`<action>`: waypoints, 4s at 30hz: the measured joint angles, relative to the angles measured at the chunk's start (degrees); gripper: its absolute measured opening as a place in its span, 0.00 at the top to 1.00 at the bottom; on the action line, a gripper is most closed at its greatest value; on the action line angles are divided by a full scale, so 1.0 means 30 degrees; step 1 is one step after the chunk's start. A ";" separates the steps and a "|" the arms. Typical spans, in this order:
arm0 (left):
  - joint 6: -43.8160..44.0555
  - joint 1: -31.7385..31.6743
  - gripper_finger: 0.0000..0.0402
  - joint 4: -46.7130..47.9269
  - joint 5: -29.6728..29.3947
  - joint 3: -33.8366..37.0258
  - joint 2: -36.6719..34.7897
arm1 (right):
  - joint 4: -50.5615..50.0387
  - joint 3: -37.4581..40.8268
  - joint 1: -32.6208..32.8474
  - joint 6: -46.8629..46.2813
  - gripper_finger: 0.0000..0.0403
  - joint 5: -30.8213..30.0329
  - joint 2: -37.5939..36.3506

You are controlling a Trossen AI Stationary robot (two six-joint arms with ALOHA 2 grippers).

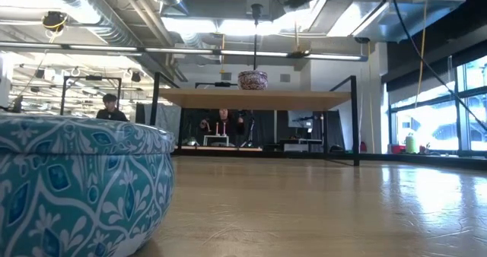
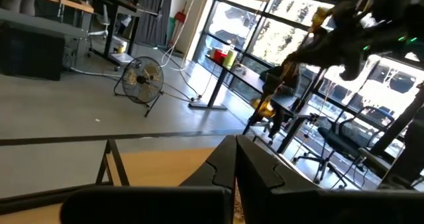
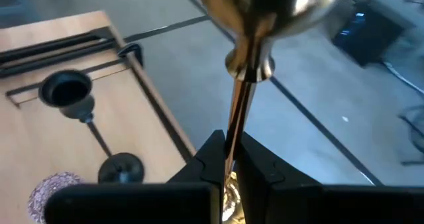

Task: Pick & Place candle stick holders
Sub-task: Put the gold candle holder on the shelf

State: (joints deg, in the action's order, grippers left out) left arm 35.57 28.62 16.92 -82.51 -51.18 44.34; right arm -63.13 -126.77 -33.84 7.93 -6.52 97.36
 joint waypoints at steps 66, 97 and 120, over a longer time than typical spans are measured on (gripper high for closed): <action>0.1404 -0.0466 1.00 -0.0150 0.0404 -0.0007 0.0022 | 0.9405 1.5412 -0.0803 -0.1417 0.94 0.2105 -0.5230; 0.1231 -0.0466 0.99 -0.0063 0.0404 -0.0015 0.0022 | 0.9342 1.5404 -0.0803 -0.1357 0.88 0.2739 -0.5237; 0.1231 -0.0472 1.00 -0.0070 0.0542 -0.0015 0.0022 | 0.8319 1.5397 -0.0803 -0.1649 0.65 0.3236 -0.5279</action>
State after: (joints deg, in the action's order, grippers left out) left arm 39.27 27.20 16.71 -80.88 -51.22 44.40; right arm -38.17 -80.58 -36.25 2.98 3.18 81.52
